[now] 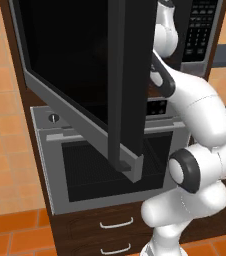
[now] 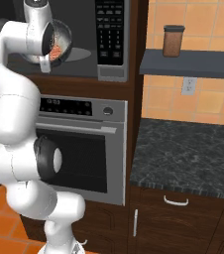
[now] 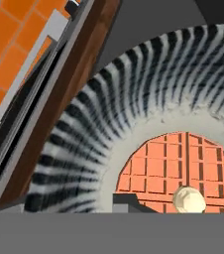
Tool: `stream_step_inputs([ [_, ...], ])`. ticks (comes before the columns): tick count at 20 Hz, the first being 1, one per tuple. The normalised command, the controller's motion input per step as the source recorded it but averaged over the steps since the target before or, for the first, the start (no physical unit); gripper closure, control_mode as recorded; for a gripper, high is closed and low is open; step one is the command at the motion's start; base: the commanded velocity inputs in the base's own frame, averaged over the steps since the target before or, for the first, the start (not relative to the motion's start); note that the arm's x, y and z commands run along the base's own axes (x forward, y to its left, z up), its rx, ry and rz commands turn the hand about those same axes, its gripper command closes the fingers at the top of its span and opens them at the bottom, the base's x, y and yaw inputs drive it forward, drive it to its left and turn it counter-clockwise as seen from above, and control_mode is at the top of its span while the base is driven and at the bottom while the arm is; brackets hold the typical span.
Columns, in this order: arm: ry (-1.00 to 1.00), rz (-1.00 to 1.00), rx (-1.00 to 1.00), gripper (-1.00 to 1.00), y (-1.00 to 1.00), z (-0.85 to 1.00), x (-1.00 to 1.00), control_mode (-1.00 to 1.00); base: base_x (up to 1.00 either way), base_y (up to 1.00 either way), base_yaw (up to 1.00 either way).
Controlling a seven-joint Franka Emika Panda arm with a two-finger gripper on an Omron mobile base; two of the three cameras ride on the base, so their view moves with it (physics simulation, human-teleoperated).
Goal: Open the microwave, place the bowl with waffle inside the microwave, then close the microwave door and turn it on.
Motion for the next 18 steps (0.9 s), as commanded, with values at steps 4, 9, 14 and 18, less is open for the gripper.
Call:
stream_step_inputs([
  [4,0.00,-0.01,-0.02,1.00,0.33,-0.03,0.46,-1.00,0.00,0.00,0.00],
  [9,-0.01,-0.02,-0.05,1.00,0.33,-0.06,0.42,-1.00,0.00,0.00,0.00],
  [14,-0.04,-0.01,-0.05,1.00,0.35,-0.34,0.73,-1.00,0.00,0.00,0.00],
  [18,-0.18,0.00,-0.06,1.00,0.33,-0.69,0.77,-1.00,0.00,0.00,0.00],
])
